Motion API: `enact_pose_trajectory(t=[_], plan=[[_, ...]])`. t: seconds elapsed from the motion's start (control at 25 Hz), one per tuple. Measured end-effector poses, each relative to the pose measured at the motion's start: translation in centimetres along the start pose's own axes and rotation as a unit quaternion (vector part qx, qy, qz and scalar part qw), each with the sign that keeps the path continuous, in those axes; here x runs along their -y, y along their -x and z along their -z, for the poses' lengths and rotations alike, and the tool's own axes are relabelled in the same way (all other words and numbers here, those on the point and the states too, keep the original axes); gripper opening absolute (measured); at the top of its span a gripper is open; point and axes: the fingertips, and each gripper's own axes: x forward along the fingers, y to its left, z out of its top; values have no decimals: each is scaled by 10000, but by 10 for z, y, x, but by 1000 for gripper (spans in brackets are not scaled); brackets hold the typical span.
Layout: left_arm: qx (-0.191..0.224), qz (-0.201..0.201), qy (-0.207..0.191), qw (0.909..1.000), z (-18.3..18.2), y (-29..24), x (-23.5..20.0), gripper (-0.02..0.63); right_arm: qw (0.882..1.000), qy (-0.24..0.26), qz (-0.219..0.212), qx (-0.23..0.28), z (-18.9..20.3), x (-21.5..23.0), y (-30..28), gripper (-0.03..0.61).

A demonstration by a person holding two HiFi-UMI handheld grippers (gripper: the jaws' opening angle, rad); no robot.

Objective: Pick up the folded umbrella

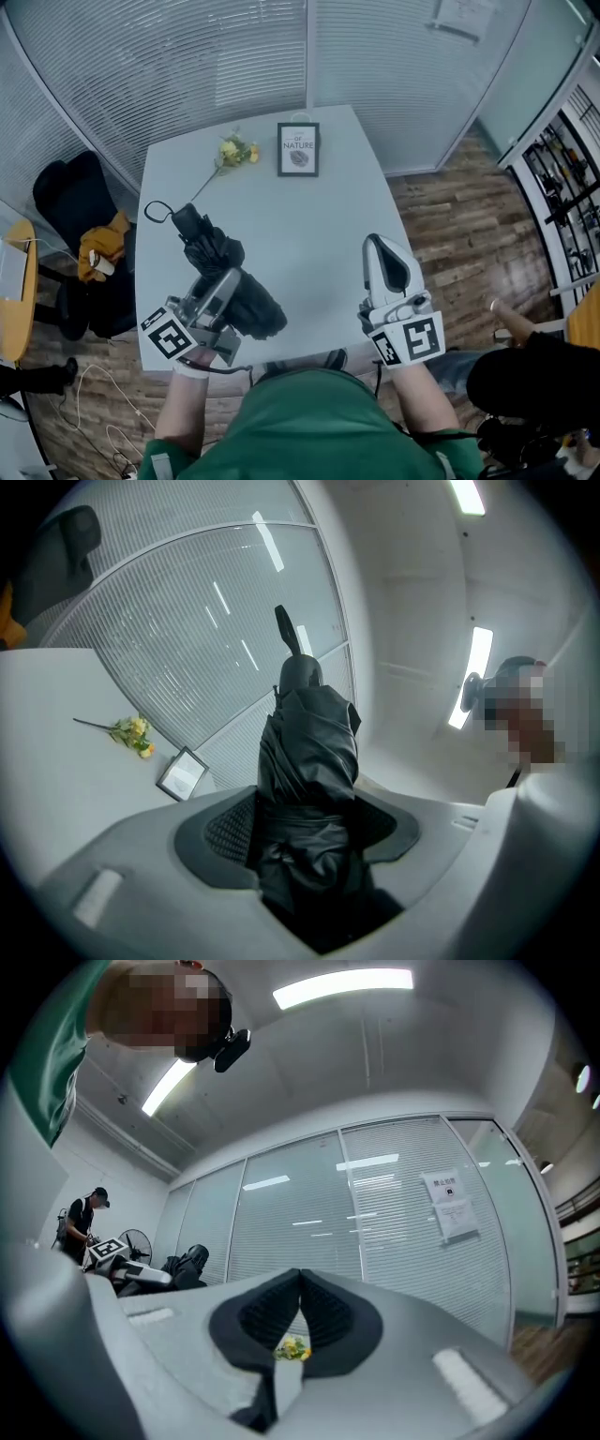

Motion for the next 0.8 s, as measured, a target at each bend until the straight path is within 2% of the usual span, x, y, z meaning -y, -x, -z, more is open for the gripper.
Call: enact_pose_trajectory(t=[0.8], plan=[[-236,41,241,9994,14,-6,-7,288,9985,393,335,-195,-1,19,1,3]])
